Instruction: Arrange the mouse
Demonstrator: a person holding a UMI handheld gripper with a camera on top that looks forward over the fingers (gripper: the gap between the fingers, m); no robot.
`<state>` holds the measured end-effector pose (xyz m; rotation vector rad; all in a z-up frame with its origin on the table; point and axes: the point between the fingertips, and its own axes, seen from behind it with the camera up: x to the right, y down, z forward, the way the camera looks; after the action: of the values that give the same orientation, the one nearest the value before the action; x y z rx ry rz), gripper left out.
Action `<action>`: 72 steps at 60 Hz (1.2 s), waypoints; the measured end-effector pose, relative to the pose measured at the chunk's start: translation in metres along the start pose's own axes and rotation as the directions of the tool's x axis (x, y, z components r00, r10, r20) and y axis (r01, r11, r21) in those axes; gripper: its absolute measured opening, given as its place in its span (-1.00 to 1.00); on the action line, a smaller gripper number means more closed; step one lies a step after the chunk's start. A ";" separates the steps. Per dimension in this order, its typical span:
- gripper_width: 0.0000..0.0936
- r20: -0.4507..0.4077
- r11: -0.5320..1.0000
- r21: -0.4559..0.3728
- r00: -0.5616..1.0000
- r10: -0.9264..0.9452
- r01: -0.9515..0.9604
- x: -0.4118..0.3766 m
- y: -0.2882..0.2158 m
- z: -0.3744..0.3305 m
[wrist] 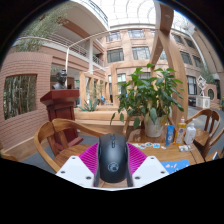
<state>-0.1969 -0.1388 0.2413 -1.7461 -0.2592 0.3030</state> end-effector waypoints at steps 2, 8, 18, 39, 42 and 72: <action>-0.20 -0.009 0.999 0.038 1.000 -0.003 0.003 0.015 -0.022 -0.001; -0.20 -0.069 0.995 0.100 0.997 0.025 -0.018 0.077 -0.065 0.006; -0.21 -0.246 0.999 -0.030 0.969 0.033 -0.042 0.208 -0.005 0.035; -0.09 -0.392 0.905 -0.384 0.920 0.021 -0.184 0.326 0.216 0.055; -0.01 -0.390 0.895 -0.397 0.920 0.034 -0.201 0.327 0.225 0.056; 0.83 -0.418 0.943 -0.303 0.908 -0.002 -0.138 0.280 0.123 -0.048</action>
<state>0.0831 -0.1129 0.1133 -2.1021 0.0687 -0.0731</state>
